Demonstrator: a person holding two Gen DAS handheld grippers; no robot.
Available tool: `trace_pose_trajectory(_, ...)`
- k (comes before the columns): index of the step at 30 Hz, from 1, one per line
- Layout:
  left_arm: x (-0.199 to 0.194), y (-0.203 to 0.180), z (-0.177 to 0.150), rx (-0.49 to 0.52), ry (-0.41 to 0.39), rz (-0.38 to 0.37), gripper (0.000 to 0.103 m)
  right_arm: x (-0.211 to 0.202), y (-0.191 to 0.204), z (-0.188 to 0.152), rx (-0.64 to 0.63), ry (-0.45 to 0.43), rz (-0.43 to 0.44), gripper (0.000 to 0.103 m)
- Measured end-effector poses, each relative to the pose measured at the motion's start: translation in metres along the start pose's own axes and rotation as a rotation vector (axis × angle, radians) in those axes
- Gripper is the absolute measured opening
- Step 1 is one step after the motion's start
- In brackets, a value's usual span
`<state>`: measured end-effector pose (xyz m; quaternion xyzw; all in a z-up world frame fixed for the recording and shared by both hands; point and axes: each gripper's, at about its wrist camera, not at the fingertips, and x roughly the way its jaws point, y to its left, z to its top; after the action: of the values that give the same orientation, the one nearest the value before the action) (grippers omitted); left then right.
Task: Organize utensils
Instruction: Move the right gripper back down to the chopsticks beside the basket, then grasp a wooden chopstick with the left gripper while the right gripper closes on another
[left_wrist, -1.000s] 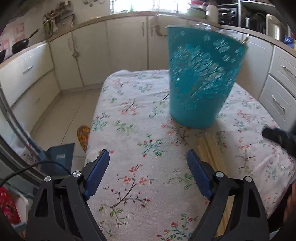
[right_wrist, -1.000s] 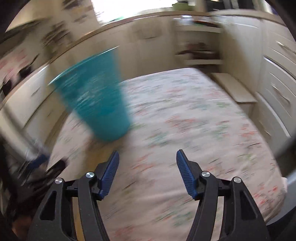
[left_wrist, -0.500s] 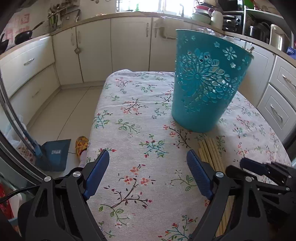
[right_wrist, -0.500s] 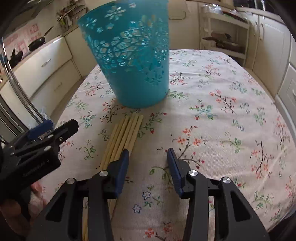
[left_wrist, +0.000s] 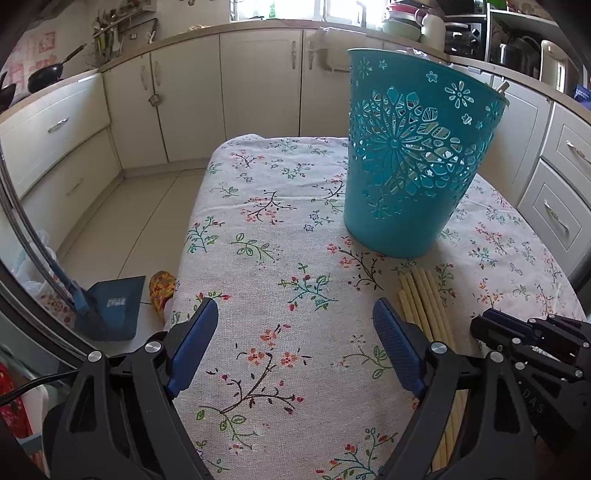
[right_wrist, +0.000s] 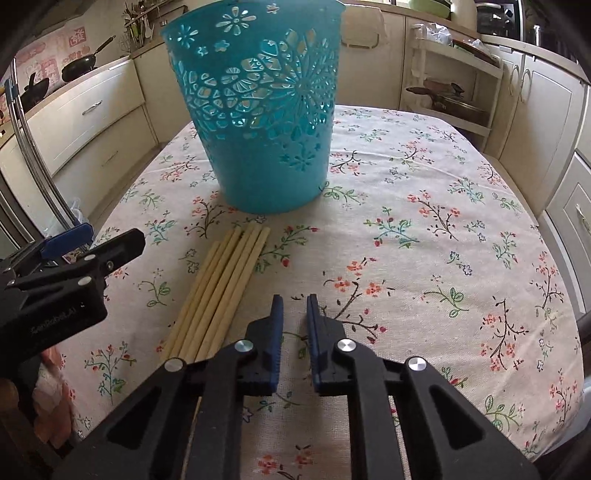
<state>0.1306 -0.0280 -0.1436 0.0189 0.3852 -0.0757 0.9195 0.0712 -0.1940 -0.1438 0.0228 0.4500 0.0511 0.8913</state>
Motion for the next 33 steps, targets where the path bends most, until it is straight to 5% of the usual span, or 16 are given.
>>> trace_pose_trajectory(4, 0.002, -0.003, 0.0, 0.016, 0.012, 0.003, 0.082, 0.0, -0.007, 0.001, 0.036, 0.012, 0.033, 0.005)
trace_pose_trajectory(13, 0.007, -0.004, 0.001, 0.026, 0.045, 0.005, 0.082, -0.005, 0.004, 0.006, 0.054, -0.011, 0.181, 0.009)
trace_pose_trajectory(21, 0.004, -0.008, 0.0, 0.051, 0.031, 0.008, 0.083, 0.009, 0.018, 0.007, 0.006, 0.01, 0.157, 0.011)
trace_pose_trajectory(30, 0.008, -0.028, -0.001, 0.105, 0.116, -0.075, 0.083, 0.003, 0.004, 0.01, 0.006, 0.064, 0.126, 0.007)
trace_pose_trajectory(33, 0.015, -0.039, -0.005, 0.127, 0.156, -0.051, 0.083, 0.003, -0.009, 0.009, 0.04, 0.079, 0.13, 0.007)
